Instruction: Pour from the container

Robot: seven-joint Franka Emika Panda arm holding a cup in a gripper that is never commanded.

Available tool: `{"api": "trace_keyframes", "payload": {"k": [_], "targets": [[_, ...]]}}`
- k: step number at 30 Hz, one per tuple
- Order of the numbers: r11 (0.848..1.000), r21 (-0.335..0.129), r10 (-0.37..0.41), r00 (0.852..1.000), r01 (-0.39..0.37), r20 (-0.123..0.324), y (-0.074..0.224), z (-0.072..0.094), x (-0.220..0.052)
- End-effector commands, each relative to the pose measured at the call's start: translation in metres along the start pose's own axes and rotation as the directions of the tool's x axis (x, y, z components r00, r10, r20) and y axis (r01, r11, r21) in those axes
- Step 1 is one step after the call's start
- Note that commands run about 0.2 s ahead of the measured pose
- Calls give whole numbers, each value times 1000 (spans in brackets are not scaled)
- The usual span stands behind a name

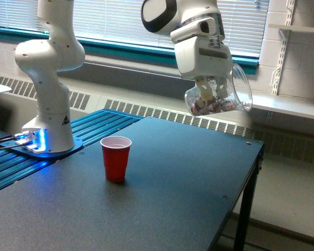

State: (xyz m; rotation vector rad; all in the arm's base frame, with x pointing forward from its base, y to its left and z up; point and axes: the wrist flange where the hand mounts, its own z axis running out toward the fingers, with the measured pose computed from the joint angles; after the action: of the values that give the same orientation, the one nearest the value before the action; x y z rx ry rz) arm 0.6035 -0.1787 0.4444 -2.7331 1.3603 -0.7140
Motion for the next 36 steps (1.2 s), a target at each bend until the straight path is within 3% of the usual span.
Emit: {"api": "trace_keyframes", "payload": {"k": [1, 7, 10, 17, 24, 26, 28, 36], "targets": [[997, 71, 26, 996, -20, -84, -4, -65, 19], [993, 115, 3, 996, 7, -87, -7, -95, 17], [995, 89, -37, 996, 44, -79, -9, -94, 11], [995, 101, 29, 997, -23, -65, 0, -108, -4], [994, 67, 86, 996, -84, -36, 20, -111, -35], [992, 75, 107, 994, -105, -31, 26, -116, -43], [994, 58, 93, 995, -91, -34, 30, -118, -55], [992, 60, 115, 993, -113, -27, 47, -137, -98]]}}
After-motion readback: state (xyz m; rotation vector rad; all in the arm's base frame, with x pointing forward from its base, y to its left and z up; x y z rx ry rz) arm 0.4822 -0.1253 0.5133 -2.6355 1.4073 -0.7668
